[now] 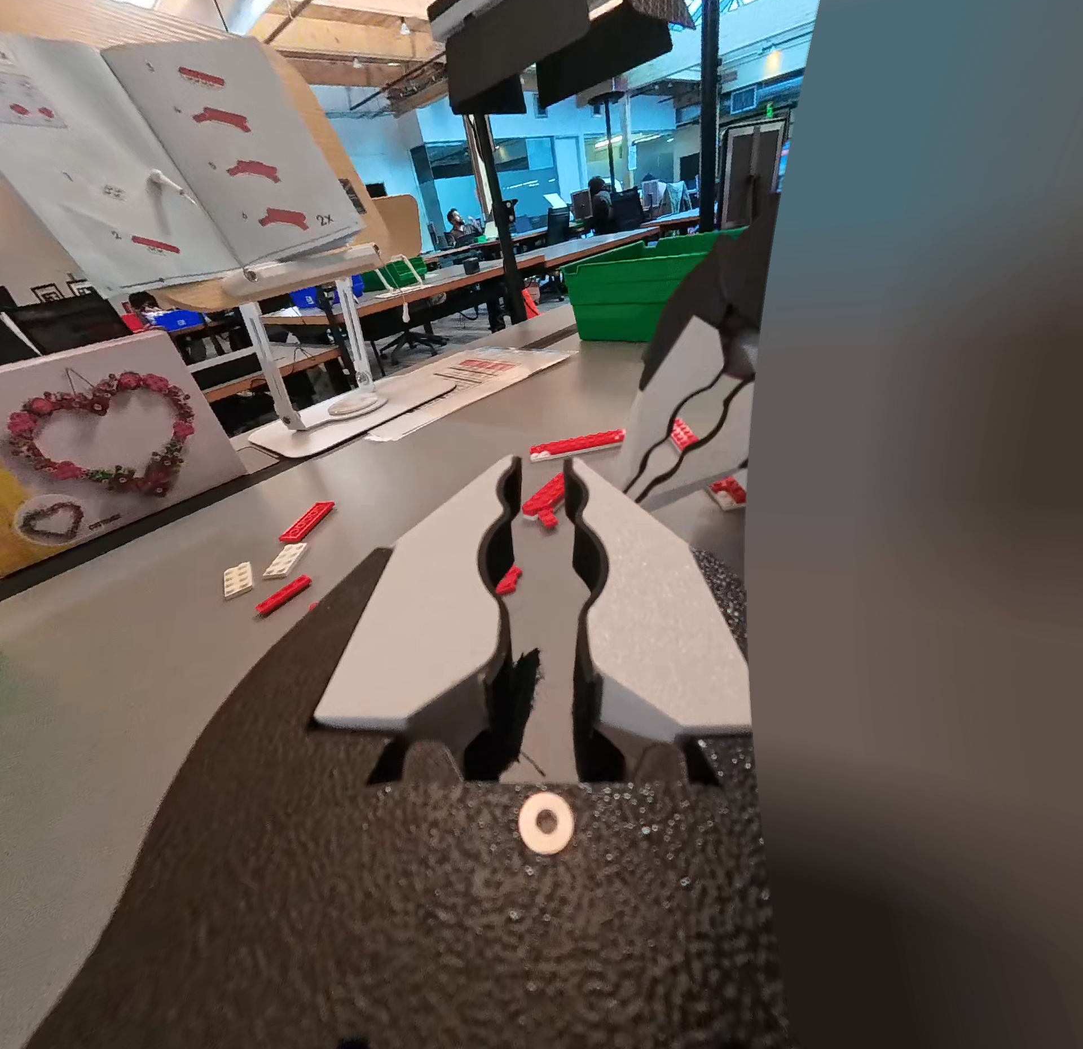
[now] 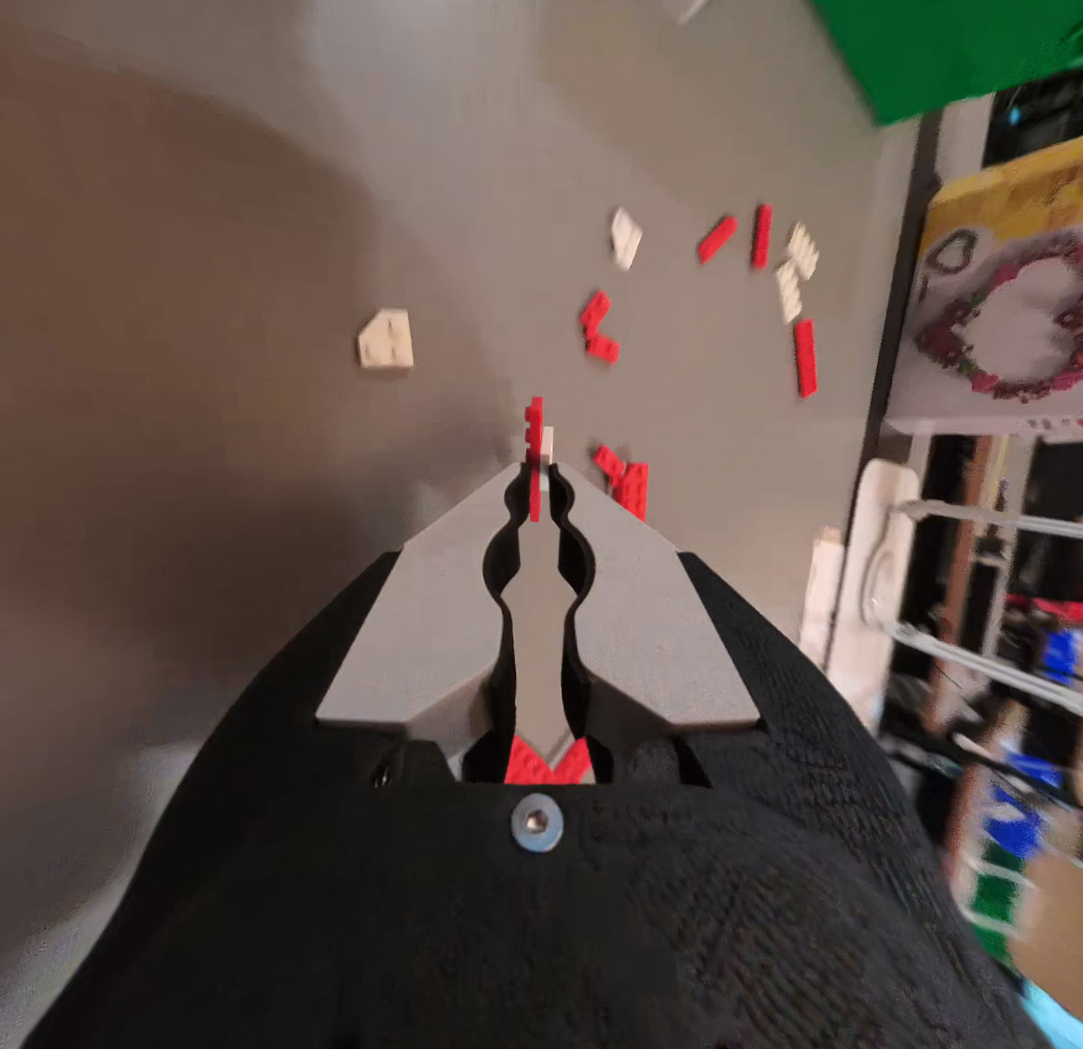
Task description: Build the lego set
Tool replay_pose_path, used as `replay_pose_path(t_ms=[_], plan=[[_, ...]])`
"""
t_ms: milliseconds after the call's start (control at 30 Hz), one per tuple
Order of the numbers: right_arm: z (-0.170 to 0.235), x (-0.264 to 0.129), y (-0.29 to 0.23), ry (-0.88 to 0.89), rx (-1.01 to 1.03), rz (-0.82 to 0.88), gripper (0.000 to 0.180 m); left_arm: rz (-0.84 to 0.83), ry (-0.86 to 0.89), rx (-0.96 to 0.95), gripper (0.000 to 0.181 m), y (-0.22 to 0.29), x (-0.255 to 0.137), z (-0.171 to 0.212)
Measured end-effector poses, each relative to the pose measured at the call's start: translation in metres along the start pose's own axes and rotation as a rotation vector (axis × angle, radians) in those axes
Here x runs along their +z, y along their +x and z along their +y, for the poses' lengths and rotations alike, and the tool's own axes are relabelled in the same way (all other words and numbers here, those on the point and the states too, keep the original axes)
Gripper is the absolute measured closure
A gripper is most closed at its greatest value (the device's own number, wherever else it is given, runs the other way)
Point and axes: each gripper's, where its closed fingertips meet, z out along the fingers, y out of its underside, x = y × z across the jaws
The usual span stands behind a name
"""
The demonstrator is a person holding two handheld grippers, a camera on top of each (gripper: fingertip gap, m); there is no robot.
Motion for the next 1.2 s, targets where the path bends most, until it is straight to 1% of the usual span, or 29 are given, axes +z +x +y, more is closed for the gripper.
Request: replay_pose_path(t_ms=[100, 233, 367, 500, 600, 667, 733, 833, 933, 1067, 1200], plan=[[0.013, 0.007, -0.004, -0.180, -0.096, 0.037, 0.176, 0.004, -0.034, 0.008, 0.170, 0.001, 0.001, 0.004], [0.017, 0.011, -0.006, -0.305, -0.190, 0.096, 0.176, 0.010, -0.109, 0.046, 0.171, 0.005, 0.001, 0.014], [0.016, 0.011, -0.011, -0.352, -0.250, 0.115, 0.176, 0.026, -0.166, 0.060, 0.171, 0.008, 0.000, 0.023], [0.011, 0.011, -0.017, -0.345, -0.224, 0.096, 0.175, 0.051, -0.205, 0.050, 0.170, 0.010, 0.001, 0.029], [0.006, 0.007, -0.020, -0.304, -0.155, 0.061, 0.165, 0.118, -0.232, 0.020, 0.165, 0.019, 0.000, 0.032], [0.005, 0.001, -0.022, -0.243, -0.043, 0.015, 0.159, 0.225, -0.251, -0.004, 0.154, 0.036, -0.001, 0.034], [0.002, -0.006, -0.026, -0.134, 0.095, -0.048, 0.157, 0.297, -0.298, -0.021, 0.145, 0.047, -0.001, 0.039], [-0.004, -0.017, -0.029, 0.034, 0.280, -0.128, 0.157, 0.359, -0.426, -0.014, 0.138, 0.057, 0.002, 0.056], [-0.008, -0.027, -0.030, 0.176, 0.374, -0.178, 0.157, 0.365, -0.479, 0.049, 0.141, 0.057, 0.009, 0.065], [-0.015, -0.037, -0.034, 0.333, 0.429, -0.225, 0.159, 0.391, -0.529, 0.080, 0.148, 0.057, 0.016, 0.073], [-0.020, -0.043, -0.037, 0.423, 0.442, -0.251, 0.159, 0.419, -0.571, 0.080, 0.151, 0.058, 0.018, 0.083]])
